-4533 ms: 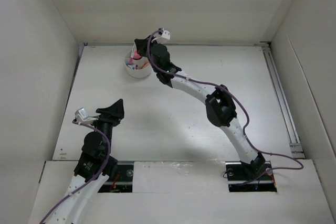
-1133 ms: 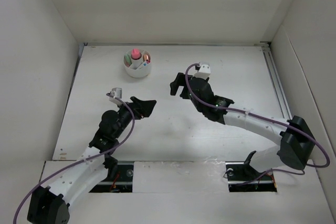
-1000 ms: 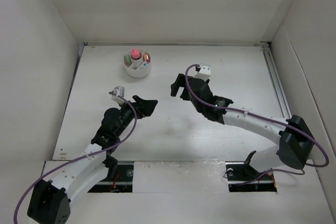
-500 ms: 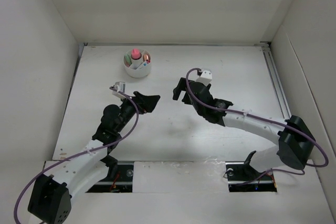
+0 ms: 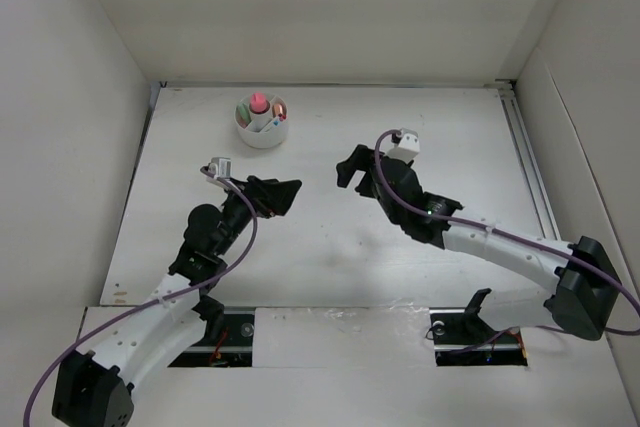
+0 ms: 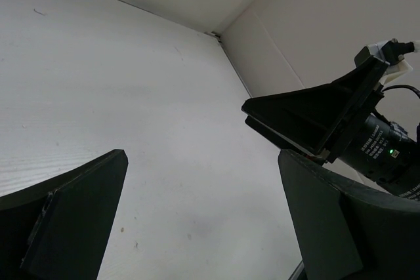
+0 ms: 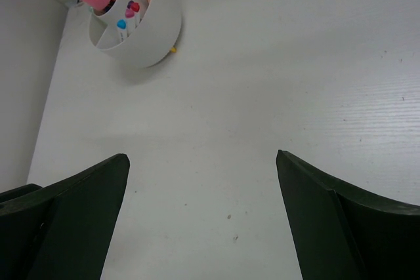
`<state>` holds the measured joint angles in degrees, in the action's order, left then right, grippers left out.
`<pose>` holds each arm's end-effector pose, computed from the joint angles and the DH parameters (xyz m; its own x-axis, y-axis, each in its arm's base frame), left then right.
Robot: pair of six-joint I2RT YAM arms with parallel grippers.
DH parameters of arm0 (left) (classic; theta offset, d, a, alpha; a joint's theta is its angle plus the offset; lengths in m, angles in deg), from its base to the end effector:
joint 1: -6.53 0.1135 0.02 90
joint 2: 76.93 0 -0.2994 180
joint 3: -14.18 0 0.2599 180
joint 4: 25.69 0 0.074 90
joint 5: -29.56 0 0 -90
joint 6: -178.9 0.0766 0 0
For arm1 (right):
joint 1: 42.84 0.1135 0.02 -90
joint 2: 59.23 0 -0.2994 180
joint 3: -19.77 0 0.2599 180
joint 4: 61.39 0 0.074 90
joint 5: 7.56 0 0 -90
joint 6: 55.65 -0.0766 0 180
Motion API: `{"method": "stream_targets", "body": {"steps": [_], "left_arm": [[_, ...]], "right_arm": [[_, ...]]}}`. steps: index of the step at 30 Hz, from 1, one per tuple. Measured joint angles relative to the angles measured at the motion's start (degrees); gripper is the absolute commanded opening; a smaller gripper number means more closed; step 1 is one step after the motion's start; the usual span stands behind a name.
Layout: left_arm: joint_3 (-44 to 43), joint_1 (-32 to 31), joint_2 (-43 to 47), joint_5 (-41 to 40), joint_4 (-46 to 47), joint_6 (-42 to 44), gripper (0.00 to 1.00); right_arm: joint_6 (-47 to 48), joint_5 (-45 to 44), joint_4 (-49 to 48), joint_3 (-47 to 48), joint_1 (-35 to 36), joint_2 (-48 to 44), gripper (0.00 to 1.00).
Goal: Sort the stationery into containers
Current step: Place the stationery into the container
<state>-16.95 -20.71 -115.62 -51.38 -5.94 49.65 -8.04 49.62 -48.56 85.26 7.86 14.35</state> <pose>0.1636 -0.0978 0.2981 -0.2272 -0.5858 -0.7780 0.5748 0.5642 -0.5927 0.2360 0.2228 0.3147 -0.3893 0.4189 -0.8204 -0.0910 0.8688 0.4868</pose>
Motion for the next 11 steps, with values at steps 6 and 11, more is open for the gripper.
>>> {"method": "stream_targets", "body": {"steps": [6,11], "left_arm": [[0.0,-0.02,0.0,0.61,-0.07,0.0,1.0],[0.0,0.0,-1.27,1.6,0.04,0.42,1.0]], "right_arm": [[0.09,-0.02,-0.07,-0.46,0.0,0.35,1.0],[0.13,-0.07,-0.11,-0.46,0.0,2.08,1.0]]}}
